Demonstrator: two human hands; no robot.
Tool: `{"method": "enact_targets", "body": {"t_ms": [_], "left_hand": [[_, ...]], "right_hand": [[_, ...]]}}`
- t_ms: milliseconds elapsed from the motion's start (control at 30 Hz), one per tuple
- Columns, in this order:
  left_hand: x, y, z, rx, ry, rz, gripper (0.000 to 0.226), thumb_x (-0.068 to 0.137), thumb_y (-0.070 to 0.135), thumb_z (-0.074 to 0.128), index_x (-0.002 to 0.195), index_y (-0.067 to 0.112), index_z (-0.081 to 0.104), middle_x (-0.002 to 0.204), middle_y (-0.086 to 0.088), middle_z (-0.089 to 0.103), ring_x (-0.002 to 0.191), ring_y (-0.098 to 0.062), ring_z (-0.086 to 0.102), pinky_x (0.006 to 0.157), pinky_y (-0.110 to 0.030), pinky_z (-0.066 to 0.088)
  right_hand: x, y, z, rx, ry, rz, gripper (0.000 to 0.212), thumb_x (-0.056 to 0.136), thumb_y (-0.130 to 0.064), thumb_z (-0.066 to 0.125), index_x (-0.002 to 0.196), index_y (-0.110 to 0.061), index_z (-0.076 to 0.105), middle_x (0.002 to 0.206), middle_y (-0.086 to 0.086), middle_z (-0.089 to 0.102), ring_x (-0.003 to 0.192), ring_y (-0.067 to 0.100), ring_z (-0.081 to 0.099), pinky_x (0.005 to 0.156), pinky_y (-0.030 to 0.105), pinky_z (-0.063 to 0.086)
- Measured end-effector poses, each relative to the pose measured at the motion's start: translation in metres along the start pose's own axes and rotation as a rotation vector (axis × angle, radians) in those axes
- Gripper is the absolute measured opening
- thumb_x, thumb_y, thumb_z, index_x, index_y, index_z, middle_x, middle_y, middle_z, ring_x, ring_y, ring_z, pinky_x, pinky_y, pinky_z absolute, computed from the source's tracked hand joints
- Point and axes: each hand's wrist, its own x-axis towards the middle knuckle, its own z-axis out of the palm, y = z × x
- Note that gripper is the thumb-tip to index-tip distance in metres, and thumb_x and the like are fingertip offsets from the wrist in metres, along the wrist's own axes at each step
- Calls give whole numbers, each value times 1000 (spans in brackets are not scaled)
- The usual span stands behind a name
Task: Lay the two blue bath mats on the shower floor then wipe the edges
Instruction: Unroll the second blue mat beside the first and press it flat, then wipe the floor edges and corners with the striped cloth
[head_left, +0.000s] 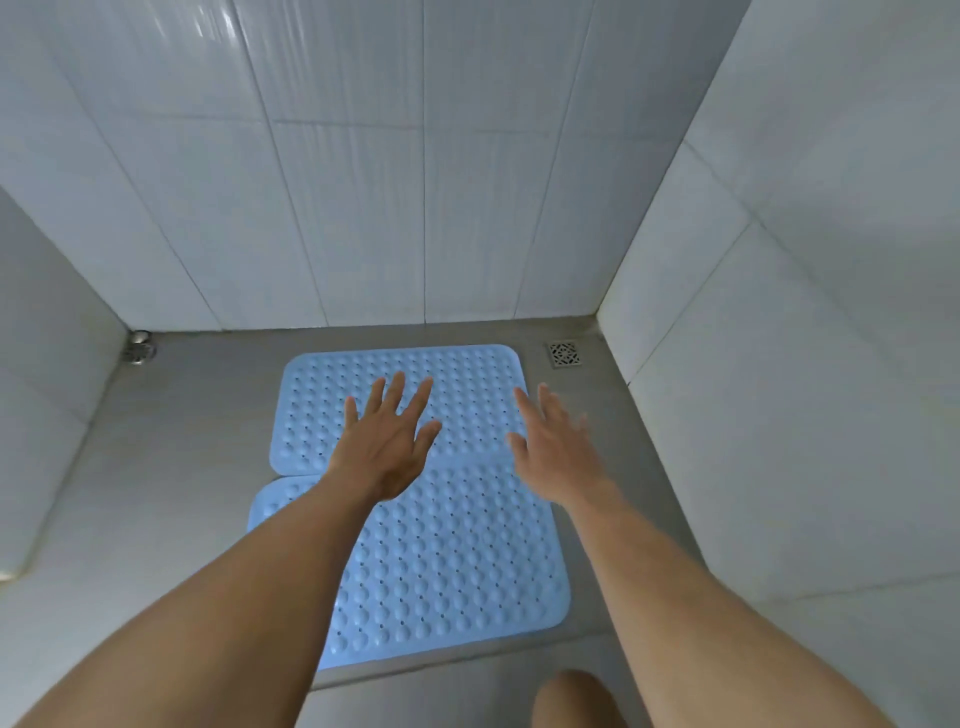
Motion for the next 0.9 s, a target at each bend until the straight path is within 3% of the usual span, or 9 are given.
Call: {"method": "enact_targets", "body": {"t_ms": [200, 333, 433, 600, 767, 900], "left_hand": [[-41, 72, -167, -74, -3, 45, 61, 105, 52, 18, 160, 32, 2, 168, -7, 2, 155, -27, 1, 123, -54, 6], [-58, 124, -288, -87, 176, 155, 54, 105, 43, 35, 156, 23, 31, 159, -11, 34, 145, -28, 33, 117, -48, 29], [-62, 159, -370, -17, 260, 218, 51, 105, 41, 39, 152, 22, 39, 154, -9, 42, 139, -28, 41, 112, -45, 37], [-54, 211, -482, 44, 324, 271, 52, 105, 44, 35, 153, 25, 35, 157, -7, 38, 144, -27, 36, 115, -49, 35], [-33, 248, -559, 22, 188, 225, 61, 103, 56, 28, 158, 34, 14, 166, -10, 18, 149, -31, 26, 118, -53, 28], [-4, 263, -620, 56, 200, 280, 63, 102, 59, 27, 158, 36, 13, 167, -8, 15, 148, -33, 29, 118, -53, 28]], "right_hand": [[-64, -18, -167, 50, -46, 25, 63, 107, -41, 30, 160, -28, -1, 168, 8, -7, 155, 25, 0, 121, 57, 5], [-98, -18, -279, 52, -57, 27, 64, 107, -41, 33, 160, -28, 2, 168, 10, -4, 155, 27, 5, 121, 57, 11], [-112, -15, -354, 66, -27, 45, 65, 106, -43, 33, 161, -28, 2, 168, 9, -2, 155, 27, 4, 121, 56, 10], [-125, -16, -470, 105, 77, 50, 64, 106, -40, 33, 161, -29, 0, 168, 7, -6, 155, 25, 4, 123, 54, 7], [-123, -14, -561, 76, 173, 67, 65, 106, -40, 34, 161, -29, 0, 168, 5, -6, 155, 26, 5, 123, 53, 11], [-109, -7, -621, 64, 249, 108, 66, 104, -40, 35, 161, -30, 2, 169, 5, -5, 155, 25, 6, 123, 52, 13]]}}
